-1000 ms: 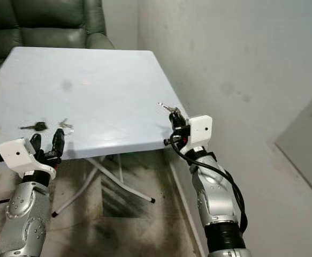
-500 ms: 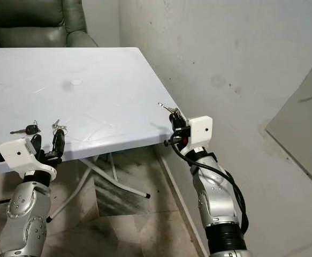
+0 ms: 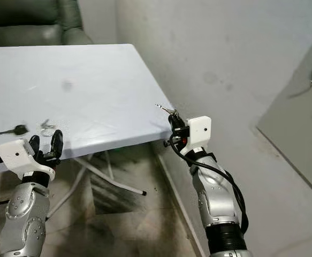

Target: Hang keys on a hook

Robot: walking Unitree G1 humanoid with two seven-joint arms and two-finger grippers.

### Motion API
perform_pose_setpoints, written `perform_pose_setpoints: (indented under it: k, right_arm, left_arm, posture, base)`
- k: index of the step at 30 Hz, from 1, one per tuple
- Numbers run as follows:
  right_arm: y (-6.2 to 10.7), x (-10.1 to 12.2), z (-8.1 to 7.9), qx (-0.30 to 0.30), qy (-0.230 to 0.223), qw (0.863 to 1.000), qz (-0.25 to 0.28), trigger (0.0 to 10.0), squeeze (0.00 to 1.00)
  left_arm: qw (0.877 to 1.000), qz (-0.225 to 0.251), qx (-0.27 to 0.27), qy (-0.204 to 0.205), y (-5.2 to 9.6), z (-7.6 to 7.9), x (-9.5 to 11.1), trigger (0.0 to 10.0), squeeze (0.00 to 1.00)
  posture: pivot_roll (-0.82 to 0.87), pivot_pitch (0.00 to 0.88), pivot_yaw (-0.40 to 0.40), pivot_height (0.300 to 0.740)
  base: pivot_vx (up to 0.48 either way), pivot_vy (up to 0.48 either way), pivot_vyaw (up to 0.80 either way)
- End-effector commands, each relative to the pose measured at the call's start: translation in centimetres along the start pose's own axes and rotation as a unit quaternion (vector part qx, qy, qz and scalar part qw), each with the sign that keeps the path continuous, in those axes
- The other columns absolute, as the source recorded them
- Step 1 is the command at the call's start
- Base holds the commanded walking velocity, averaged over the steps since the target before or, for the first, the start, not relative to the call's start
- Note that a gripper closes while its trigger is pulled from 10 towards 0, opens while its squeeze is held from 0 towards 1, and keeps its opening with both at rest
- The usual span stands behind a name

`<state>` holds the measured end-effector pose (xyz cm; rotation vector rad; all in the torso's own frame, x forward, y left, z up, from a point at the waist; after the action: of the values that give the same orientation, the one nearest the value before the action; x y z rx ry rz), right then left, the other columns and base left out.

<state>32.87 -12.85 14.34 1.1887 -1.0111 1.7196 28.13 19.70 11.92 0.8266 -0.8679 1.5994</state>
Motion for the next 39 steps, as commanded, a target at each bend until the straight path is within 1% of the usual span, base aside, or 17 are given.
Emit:
perform_pose_setpoints:
  k: [1,13,18,31,33,39]
  right_arm:
    - [-0.02,0.25,0.28,-0.004,-0.002,1.0,0.003,10.0,0.0]
    - [0.05,0.12,0.06,0.001,-0.004,1.0,-0.002,10.0,0.0]
    - [0.09,0.09,-0.1,0.002,-0.006,1.0,-0.002,10.0,0.0]
    - [0.22,0.04,-0.12,0.001,-0.006,1.0,-0.003,10.0,0.0]
    - [0.23,0.03,-0.13,0.001,-0.006,1.0,-0.003,10.0,0.0]
    - [0.27,0.03,-0.12,0.001,-0.003,1.0,-0.005,10.0,0.0]
  left_arm:
    - [1.0,-0.002,0.0,-0.002,-0.07,0.24,-0.08,10.0,0.0]
    - [1.0,-0.007,-0.005,0.003,-0.04,0.36,-0.24,10.0,0.0]
    - [1.0,-0.01,-0.004,0.001,-0.07,0.29,-0.26,10.0,0.0]
    - [1.0,-0.014,-0.004,-0.002,-0.01,0.2,-0.28,10.0,0.0]
    - [1.0,-0.014,-0.003,-0.002,-0.02,0.19,-0.28,10.0,0.0]
    - [1.0,-0.016,0.005,-0.009,-0.02,0.13,-0.37,10.0,0.0]
  posture:
    - [-0.03,0.036,-0.074,0.74]
    - [-0.02,0.029,-0.075,0.74]
    - [-0.02,0.03,-0.074,0.74]
    - [-0.02,0.037,-0.072,0.74]
    - [-0.02,0.037,-0.072,0.74]
    - [-0.02,0.04,-0.073,0.74]
  base:
    - [0.0,0.0,-0.72]
    - [0.0,0.0,-0.72]
    - [0.0,0.328,-0.72]
    - [0.0,0.477,-0.72]
    - [0.0,0.292,-0.72]
    - [0.0,0.0,-0.71]
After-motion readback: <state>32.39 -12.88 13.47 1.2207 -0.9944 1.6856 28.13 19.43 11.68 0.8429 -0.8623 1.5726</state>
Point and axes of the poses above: a point about 5 cm out from each wrist's last joint towards the gripper, its own y axis pointing back from the gripper into the wrist, its own x axis along the axis of the wrist's last joint, z = x × y, the point moved 1 cm from there along -y, pointing out of the wrist towards the gripper, and after that the axes turned 15 degrees about y, right-handed, at the moved point
